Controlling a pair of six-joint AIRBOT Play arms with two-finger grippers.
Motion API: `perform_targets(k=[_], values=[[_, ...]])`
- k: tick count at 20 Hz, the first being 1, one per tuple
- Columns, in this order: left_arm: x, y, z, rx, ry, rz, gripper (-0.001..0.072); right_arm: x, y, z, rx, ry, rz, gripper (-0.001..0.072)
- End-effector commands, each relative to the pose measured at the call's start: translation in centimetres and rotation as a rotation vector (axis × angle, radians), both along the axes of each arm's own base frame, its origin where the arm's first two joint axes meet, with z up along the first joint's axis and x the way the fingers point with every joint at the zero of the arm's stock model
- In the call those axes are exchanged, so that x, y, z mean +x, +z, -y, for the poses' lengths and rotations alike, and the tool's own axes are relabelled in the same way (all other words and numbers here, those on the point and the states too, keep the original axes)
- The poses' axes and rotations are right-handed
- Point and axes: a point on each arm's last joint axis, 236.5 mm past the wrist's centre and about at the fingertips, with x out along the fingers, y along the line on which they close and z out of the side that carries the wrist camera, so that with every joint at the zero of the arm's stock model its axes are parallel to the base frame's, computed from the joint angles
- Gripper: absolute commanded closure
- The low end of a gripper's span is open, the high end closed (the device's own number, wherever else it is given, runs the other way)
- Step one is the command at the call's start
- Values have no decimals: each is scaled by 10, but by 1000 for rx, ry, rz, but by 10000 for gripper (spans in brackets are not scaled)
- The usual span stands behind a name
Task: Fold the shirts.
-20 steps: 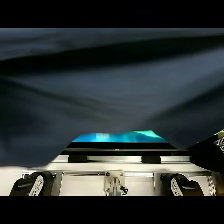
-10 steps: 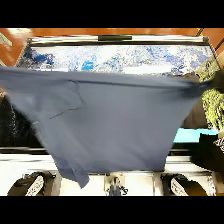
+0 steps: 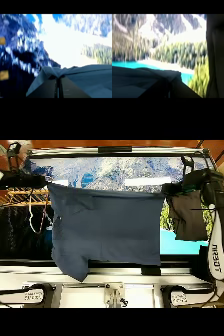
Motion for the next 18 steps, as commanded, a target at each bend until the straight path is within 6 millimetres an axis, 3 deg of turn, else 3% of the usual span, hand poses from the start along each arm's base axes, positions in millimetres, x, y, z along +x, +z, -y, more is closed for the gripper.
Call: perform_targets(k=[1, 3, 5, 8, 10, 14, 16, 18], values=[[59, -19, 0, -85, 89, 95, 677, 68, 19, 15, 46, -139, 290, 645], [70, -40, 1, -131, 114, 82, 677, 76, 10, 20, 59, -167, 303, 645], [75, -66, 7, -186, 126, 36, 677, 74, -17, 15, 62, -158, 238, 645], [75, -106, 16, -207, 118, -43, 677, 58, -60, -1, 71, -127, 96, 645], [69, -124, 25, -207, 92, -96, 677, 46, -77, -7, 72, -110, 17, 645], [43, -123, 28, -123, -53, -155, 677, 15, -73, 8, 20, -89, -94, 645], [15, -131, 17, -58, -116, -280, 678, -7, -71, 16, 21, -93, -175, 645], [-20, -151, 2, 0, -125, -444, 678, -32, -85, 15, 29, -81, -297, 645]])
